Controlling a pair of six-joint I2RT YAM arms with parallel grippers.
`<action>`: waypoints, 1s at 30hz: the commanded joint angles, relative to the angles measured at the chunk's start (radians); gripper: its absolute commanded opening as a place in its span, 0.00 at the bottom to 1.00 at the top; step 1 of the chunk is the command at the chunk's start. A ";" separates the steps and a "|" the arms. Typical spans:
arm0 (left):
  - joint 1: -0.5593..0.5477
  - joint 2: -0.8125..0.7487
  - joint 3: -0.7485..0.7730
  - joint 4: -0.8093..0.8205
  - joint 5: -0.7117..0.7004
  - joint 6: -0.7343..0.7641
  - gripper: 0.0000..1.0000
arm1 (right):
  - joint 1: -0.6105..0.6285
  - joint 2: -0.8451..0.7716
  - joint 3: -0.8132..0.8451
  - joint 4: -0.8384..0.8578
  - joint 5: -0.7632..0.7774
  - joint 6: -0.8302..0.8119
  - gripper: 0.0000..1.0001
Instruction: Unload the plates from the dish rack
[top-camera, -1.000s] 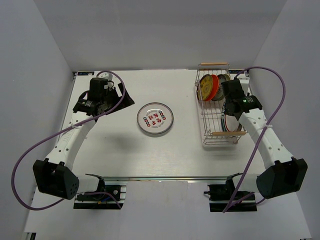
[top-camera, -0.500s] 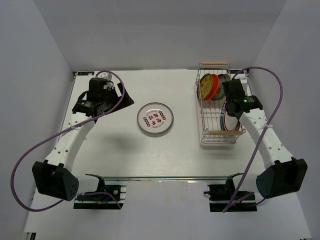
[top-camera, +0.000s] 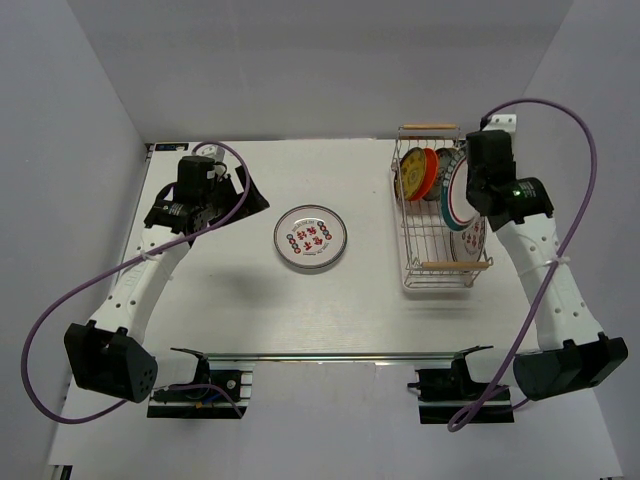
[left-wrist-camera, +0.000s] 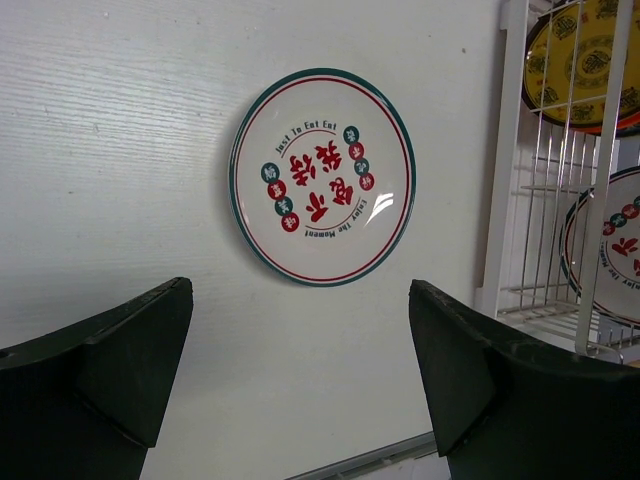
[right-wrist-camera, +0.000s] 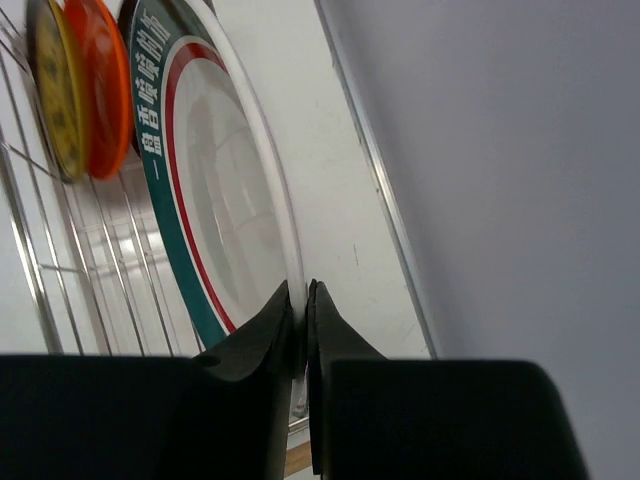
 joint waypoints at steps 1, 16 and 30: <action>-0.003 -0.031 0.000 0.016 0.022 0.005 0.98 | -0.002 0.000 0.119 0.056 0.033 -0.059 0.00; -0.003 -0.016 0.002 0.171 0.376 0.048 0.98 | -0.003 -0.017 0.024 0.320 -0.942 0.071 0.00; -0.033 0.133 -0.014 0.223 0.478 0.062 0.79 | 0.064 0.227 -0.107 0.608 -1.495 0.325 0.00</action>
